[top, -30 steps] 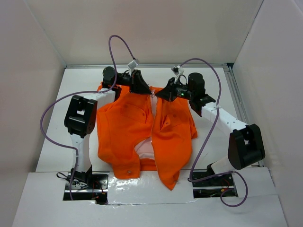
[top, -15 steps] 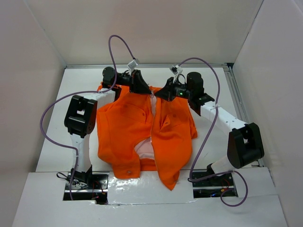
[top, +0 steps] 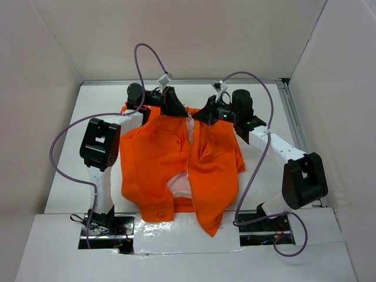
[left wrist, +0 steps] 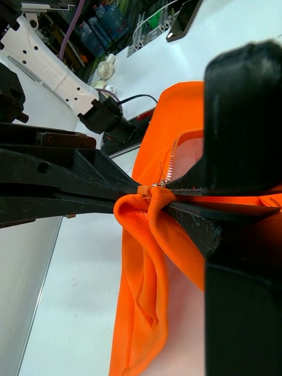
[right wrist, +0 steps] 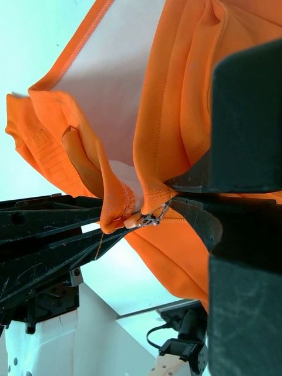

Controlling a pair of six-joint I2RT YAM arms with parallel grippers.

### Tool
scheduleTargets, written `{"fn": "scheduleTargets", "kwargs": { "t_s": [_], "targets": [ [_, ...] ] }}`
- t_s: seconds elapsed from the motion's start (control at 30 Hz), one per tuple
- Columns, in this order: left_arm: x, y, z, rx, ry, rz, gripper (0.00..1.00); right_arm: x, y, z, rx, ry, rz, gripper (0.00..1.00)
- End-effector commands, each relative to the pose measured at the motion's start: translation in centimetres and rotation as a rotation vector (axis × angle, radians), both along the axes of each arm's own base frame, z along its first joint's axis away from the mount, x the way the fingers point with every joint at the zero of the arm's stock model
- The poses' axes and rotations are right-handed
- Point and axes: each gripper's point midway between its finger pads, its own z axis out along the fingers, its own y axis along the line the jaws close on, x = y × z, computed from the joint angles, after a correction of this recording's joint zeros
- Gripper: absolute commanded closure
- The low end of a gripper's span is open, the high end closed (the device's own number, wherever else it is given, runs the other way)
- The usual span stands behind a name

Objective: Zip up the jacket

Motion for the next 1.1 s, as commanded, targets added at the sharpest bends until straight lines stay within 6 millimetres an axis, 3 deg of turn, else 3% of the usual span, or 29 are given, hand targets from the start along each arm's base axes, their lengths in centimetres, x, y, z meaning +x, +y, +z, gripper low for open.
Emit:
{"fn": "scheduleTargets", "kwargs": {
  "t_s": [0.0,0.5,0.73,1.07],
  "targets": [
    [0.0,0.2,1.7,-0.044,-0.139,0.011,1.00,0.2,0.1,2.0,0.036,-0.073,0.003,1.00],
    [0.3,-0.1,1.8,-0.038,-0.136,0.004,1.00,-0.1,0.9,2.3,0.018,-0.089,0.043,1.00],
    [-0.7,-0.8,2.5,-0.036,-0.144,0.044,1.00,-0.3,1.1,4.3,0.063,-0.105,0.043,1.00],
    [-1.5,-0.6,0.9,-0.021,-0.074,0.037,1.00,0.9,0.7,6.1,0.181,-0.076,0.007,1.00]
  ]
}}
